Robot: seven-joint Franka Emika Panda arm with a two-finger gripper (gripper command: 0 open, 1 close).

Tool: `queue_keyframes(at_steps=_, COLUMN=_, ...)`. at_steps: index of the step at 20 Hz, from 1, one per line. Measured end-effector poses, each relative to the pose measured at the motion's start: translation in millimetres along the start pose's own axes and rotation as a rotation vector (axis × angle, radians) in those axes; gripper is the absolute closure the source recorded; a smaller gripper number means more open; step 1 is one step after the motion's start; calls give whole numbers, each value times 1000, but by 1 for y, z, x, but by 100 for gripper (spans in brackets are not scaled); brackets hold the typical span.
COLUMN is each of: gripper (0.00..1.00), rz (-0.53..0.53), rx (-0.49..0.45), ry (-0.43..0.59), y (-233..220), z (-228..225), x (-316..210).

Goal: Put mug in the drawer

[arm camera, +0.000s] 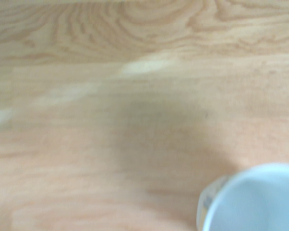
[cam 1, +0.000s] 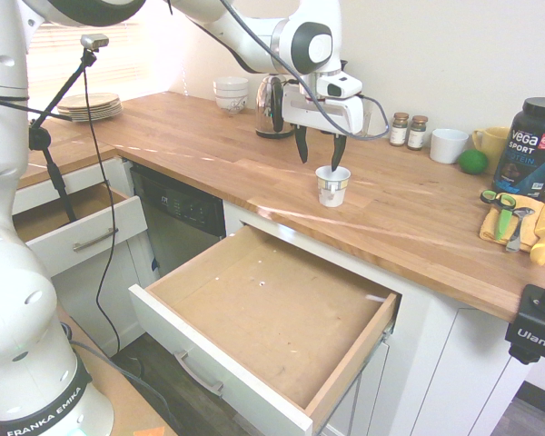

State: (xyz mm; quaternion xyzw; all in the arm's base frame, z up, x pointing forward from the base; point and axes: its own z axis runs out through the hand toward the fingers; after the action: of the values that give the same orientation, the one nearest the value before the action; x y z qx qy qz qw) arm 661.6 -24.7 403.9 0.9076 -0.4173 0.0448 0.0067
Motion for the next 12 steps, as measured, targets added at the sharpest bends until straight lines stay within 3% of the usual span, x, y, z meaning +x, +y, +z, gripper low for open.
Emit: queue_keyframes(at_steps=12, gripper=0, rz=7, rx=-57, ry=-47, y=-3, z=57, x=6)
